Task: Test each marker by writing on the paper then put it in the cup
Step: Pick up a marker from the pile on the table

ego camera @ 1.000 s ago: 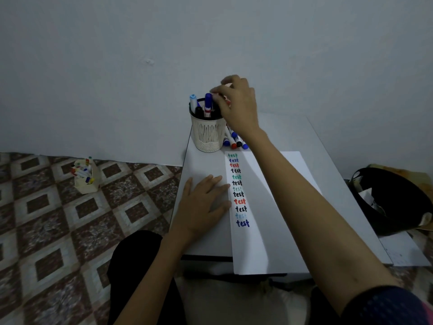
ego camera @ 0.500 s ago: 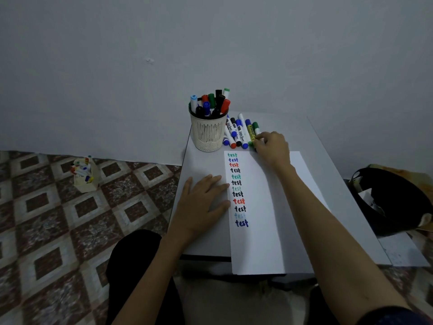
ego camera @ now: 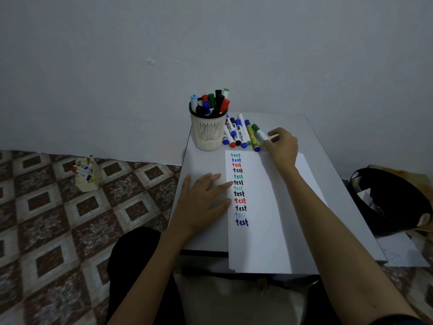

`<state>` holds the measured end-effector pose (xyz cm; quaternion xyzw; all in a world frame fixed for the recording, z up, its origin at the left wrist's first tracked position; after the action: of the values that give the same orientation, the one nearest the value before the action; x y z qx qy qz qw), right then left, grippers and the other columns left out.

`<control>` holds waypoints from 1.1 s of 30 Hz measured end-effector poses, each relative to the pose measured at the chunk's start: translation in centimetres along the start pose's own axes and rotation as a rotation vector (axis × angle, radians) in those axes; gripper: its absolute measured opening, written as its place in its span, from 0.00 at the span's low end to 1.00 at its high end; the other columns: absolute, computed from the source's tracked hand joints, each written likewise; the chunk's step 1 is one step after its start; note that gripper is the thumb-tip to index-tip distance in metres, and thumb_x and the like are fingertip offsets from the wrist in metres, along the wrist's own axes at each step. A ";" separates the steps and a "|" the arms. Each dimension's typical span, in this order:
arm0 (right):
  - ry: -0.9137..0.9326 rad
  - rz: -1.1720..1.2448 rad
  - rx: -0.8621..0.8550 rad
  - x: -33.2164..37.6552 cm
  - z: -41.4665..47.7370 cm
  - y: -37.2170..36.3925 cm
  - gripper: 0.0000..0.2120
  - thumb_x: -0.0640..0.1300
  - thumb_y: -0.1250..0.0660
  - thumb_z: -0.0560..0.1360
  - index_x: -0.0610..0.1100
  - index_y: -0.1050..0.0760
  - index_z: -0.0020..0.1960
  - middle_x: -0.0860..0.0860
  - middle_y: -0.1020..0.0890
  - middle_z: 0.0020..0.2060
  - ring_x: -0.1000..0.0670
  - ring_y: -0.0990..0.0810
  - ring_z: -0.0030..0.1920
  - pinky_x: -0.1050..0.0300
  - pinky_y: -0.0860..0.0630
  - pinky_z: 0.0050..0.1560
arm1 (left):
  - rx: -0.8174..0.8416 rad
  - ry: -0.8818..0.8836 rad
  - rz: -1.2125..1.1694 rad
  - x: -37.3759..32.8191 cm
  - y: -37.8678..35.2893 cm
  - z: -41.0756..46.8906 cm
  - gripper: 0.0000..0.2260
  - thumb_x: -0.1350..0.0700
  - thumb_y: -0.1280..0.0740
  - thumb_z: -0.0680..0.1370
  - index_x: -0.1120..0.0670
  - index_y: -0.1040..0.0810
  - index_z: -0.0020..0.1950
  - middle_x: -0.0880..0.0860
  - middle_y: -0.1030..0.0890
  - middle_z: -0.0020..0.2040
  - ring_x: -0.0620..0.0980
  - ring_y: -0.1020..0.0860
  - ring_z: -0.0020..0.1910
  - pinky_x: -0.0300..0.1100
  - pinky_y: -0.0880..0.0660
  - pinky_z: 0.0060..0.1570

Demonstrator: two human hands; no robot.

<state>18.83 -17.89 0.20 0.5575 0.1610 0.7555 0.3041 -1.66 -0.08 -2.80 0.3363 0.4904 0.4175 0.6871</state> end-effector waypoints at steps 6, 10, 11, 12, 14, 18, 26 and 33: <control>-0.108 0.717 -0.184 1.2 -2.6 3.5 0.08 0.38 0.30 0.73 0.39 0.20 0.52 0.43 0.20 0.50 0.45 0.19 0.41 0.56 0.20 0.35 | -0.037 0.005 -0.028 0.1 0.0 0.0 0.28 0.35 0.50 0.72 0.43 0.29 0.67 0.48 0.34 0.71 0.46 0.41 0.72 0.55 0.58 0.72; -0.111 0.982 -0.027 2.9 -7.0 6.0 0.09 0.45 0.36 0.79 0.38 0.24 0.49 0.42 0.20 0.40 0.48 0.20 0.34 0.59 0.24 0.29 | -0.065 0.010 -0.052 0.0 0.1 0.1 0.29 0.36 0.51 0.72 0.48 0.29 0.68 0.48 0.32 0.70 0.46 0.39 0.71 0.52 0.58 0.72; -0.087 0.984 0.038 3.2 -8.4 6.3 0.10 0.46 0.38 0.81 0.39 0.25 0.49 0.41 0.20 0.41 0.47 0.20 0.35 0.59 0.24 0.29 | -0.079 0.011 -0.072 -0.1 0.2 0.2 0.30 0.37 0.52 0.73 0.49 0.30 0.68 0.49 0.32 0.70 0.45 0.38 0.71 0.51 0.58 0.72; -0.078 0.962 0.103 3.4 -9.7 6.4 0.11 0.47 0.40 0.81 0.39 0.26 0.48 0.40 0.20 0.41 0.46 0.20 0.34 0.59 0.24 0.28 | -0.093 0.011 -0.110 -0.2 0.4 0.2 0.30 0.36 0.51 0.73 0.50 0.32 0.69 0.49 0.32 0.70 0.44 0.38 0.71 0.50 0.58 0.72; -0.087 0.897 0.225 4.0 -12.5 6.1 0.12 0.46 0.40 0.81 0.37 0.27 0.48 0.40 0.19 0.40 0.47 0.22 0.31 0.60 0.25 0.28 | -0.106 -0.011 -0.241 -0.7 0.9 0.1 0.30 0.36 0.49 0.75 0.51 0.36 0.71 0.48 0.32 0.70 0.40 0.39 0.69 0.48 0.53 0.73; -0.099 0.972 0.405 6.0 -16.6 5.0 0.05 0.36 0.32 0.75 0.36 0.27 0.46 0.37 0.19 0.36 0.48 0.26 0.27 0.61 0.29 0.24 | -0.051 -0.112 -0.419 -2.0 1.4 -0.3 0.20 0.40 0.45 0.77 0.47 0.33 0.67 0.42 0.26 0.57 0.38 0.28 0.56 0.36 0.31 0.56; -0.117 0.773 0.480 6.3 -17.6 2.7 0.09 0.38 0.26 0.70 0.34 0.23 0.45 0.37 0.20 0.35 0.45 0.22 0.30 0.59 0.26 0.28 | -0.001 -0.151 -0.476 -2.8 1.9 -1.2 0.06 0.55 0.44 0.81 0.54 0.29 0.52 0.40 0.27 0.35 0.36 0.26 0.34 0.26 0.33 0.35; -0.128 0.876 0.565 6.8 -17.4 2.6 0.10 0.37 0.27 0.71 0.32 0.25 0.47 0.42 0.19 0.34 0.49 0.23 0.29 0.62 0.27 0.26 | -0.083 -0.174 -0.469 -2.8 2.3 -1.3 0.05 0.53 0.44 0.80 0.51 0.30 0.52 0.39 0.28 0.32 0.39 0.26 0.31 0.26 0.33 0.31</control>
<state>0.40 -13.86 1.12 0.6778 0.0913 0.7034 -0.1934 -3.94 -1.57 -0.02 0.2196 0.4765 0.2358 0.8180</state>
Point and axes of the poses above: each hand's wrist, its own z-axis towards the middle knuckle, its own y-axis out of the back of the hand, x = y × z, the point moved 4 cm from there along z, towards the middle knuckle
